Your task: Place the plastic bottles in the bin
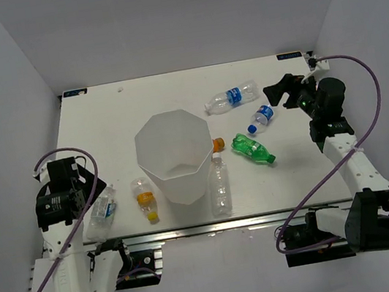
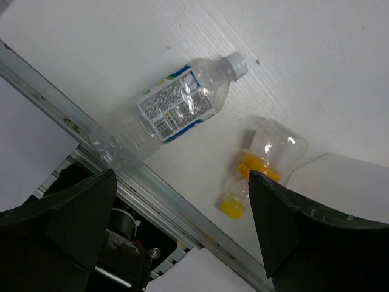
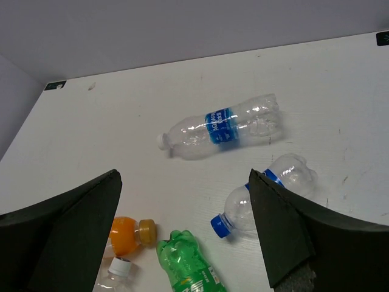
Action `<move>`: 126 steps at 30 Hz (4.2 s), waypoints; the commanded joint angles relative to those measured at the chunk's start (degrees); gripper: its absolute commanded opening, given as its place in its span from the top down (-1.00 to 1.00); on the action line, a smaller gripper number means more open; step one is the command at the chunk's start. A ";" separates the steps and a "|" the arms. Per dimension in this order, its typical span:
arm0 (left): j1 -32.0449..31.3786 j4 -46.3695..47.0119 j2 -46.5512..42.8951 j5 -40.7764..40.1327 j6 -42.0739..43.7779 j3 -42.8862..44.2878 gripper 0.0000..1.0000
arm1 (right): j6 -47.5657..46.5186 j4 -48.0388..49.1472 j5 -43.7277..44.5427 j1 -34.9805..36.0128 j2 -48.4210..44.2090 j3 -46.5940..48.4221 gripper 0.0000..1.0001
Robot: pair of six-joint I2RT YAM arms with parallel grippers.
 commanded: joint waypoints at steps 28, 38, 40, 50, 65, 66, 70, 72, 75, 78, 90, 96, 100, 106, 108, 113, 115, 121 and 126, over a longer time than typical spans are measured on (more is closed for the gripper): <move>0.88 20.35 27.33 -0.01 5.84 -15.13 -0.97 | -2.67 1.57 -2.71 -0.24 6.25 1.42 -0.79; 0.79 27.40 37.28 10.38 7.95 -14.88 -0.03 | -1.80 0.69 -3.67 -0.50 6.17 1.95 -0.79; 0.88 25.91 33.60 7.57 7.51 -13.21 0.34 | -1.53 0.78 -4.02 -0.50 5.64 1.69 -0.79; 0.88 15.78 17.26 -3.54 -0.13 21.05 0.96 | -2.05 1.92 -7.62 -0.50 -1.57 -0.60 -0.79; -32.47 49.65 21.79 19.37 1.70 24.85 0.98 | -23.99 -13.90 -13.33 3.00 -2.02 -0.95 -0.79; -34.87 48.24 24.33 17.08 2.67 25.90 0.98 | -25.16 -14.59 -13.34 3.01 -0.97 -0.87 -0.79; -38.93 44.79 25.59 12.48 5.48 26.45 0.73 | -32.02 -21.01 -13.61 4.68 6.75 1.50 -0.79; -39.11 44.97 24.71 11.27 5.58 24.51 0.49 | -32.99 -21.11 -12.03 5.65 8.79 1.51 -0.79; -39.20 44.88 23.04 10.20 5.75 23.19 -0.40 | -32.91 -19.71 -9.22 8.10 12.92 0.54 -0.79; -39.20 44.71 23.03 11.34 6.37 24.84 -0.96 | -33.17 -19.43 -6.23 11.35 17.14 0.54 -0.79; -36.14 32.15 24.80 -19.06 3.75 30.76 -0.96 | -33.26 -21.19 10.75 20.33 27.53 4.32 -0.13; -15.83 32.93 19.70 -2.39 -4.77 10.91 -0.96 | -29.67 -21.82 10.65 20.50 8.24 9.76 0.38; -14.68 31.26 18.73 2.29 -6.46 -1.74 -0.96 | -26.59 -19.17 5.24 20.59 -1.12 19.59 0.42; -14.59 33.63 11.45 7.46 -7.69 -13.62 -0.96 | -24.72 -21.89 -17.37 28.30 1.23 33.92 0.34; -14.59 35.56 10.38 11.32 -7.78 -18.19 -0.96 | -27.09 -24.26 -18.00 34.70 3.60 36.04 0.29; -14.59 39.16 8.63 17.48 -8.83 -25.66 -0.96 | -36.50 -34.28 -17.30 45.01 10.28 41.75 -0.18; -14.68 41.97 8.97 20.02 -9.19 -28.57 -0.96 | -37.30 -36.65 -16.33 46.69 11.34 42.72 -0.66; -14.68 47.42 14.50 20.22 -9.10 -31.30 -0.96 | -37.47 -34.03 -15.36 46.70 9.33 40.62 -0.79; -14.68 51.81 18.81 19.43 -8.66 -32.97 -0.92 | -32.48 -32.53 -5.97 46.35 7.57 40.01 -0.79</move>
